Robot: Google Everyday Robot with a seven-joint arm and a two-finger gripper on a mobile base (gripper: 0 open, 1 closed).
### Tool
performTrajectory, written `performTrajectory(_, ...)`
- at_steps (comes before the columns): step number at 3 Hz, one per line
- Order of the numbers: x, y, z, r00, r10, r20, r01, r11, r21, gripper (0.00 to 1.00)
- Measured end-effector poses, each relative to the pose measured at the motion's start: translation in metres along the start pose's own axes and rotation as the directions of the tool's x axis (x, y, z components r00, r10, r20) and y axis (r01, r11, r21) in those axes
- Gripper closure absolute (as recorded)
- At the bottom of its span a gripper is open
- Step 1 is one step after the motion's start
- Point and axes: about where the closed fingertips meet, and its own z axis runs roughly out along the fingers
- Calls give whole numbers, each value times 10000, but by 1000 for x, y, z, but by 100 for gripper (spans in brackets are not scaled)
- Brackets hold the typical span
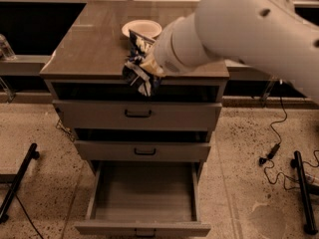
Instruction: Place blue chip bag into bottom drawer
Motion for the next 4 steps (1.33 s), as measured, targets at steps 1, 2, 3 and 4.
performTrajectory(1,-7,50,-8,9952,-287,935,293,9996,-57,100)
performTrajectory(2,-12,64,-24,9918,-376,1220,385,9992,-48,100)
performTrajectory(3,34,74,2,9997,-182,132,194,9947,-1012,100)
performTrajectory(4,79,106,37,9949,-624,-798,415,9697,-2407,100)
